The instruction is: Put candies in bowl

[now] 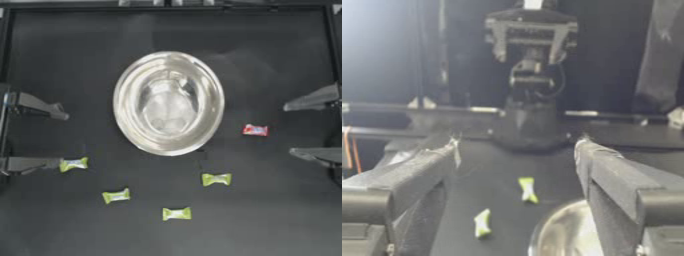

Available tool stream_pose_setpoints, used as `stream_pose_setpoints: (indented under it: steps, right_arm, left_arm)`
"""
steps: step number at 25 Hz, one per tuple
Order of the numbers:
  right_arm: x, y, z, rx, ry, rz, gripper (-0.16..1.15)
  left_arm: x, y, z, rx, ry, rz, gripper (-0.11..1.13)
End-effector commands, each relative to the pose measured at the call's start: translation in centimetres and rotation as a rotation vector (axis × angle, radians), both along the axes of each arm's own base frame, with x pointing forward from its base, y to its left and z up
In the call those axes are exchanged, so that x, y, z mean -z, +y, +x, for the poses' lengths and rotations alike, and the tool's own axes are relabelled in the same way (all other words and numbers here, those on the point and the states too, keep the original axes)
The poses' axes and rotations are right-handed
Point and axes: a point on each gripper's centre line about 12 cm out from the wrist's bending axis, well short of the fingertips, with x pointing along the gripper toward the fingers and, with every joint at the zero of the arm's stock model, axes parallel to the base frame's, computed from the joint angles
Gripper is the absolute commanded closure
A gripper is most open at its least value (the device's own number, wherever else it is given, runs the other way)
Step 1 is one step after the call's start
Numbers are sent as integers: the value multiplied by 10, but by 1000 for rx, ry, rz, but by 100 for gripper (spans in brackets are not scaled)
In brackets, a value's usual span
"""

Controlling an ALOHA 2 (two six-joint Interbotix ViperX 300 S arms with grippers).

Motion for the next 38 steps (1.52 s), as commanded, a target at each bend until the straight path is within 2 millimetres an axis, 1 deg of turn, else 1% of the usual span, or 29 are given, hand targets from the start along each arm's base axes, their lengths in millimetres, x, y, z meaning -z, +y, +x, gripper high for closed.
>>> stream_pose_setpoints:
  steps: [1, 4, 9, 12, 15, 21, 27, 33, 38]
  right_arm:
    - [-1, 0, 2, 3, 1, 14, -1]
    - [-1, -1, 2, 4, 1, 20, -1]
    - [-1, -1, 3, 5, 3, 26, -1]
    - [1, -1, 4, 6, 11, 27, -1]
    - [3, -1, 7, 6, 23, 29, -1]
    - [5, -1, 11, 7, 43, 30, -1]
    - [6, -1, 11, 7, 44, 30, -1]
    - [5, -1, 11, 5, 41, 32, -1]
    - [4, -1, 12, 7, 38, 32, -1]
  left_arm:
    - [-7, 7, 7, -35, 146, -4, -1]
    - [1, 12, 15, -61, 326, -16, -1]
    - [27, 17, 31, -77, 627, -18, 0]
    - [39, 20, 38, -88, 756, -8, 0]
    - [51, 21, 43, -103, 845, -19, -1]
    - [72, 18, 44, -107, 932, -44, 0]
    - [103, 13, 38, -118, 1024, -75, -1]
    - [121, 9, 42, -113, 1027, -80, 0]
    - [142, 9, 43, -112, 1068, -79, 0]
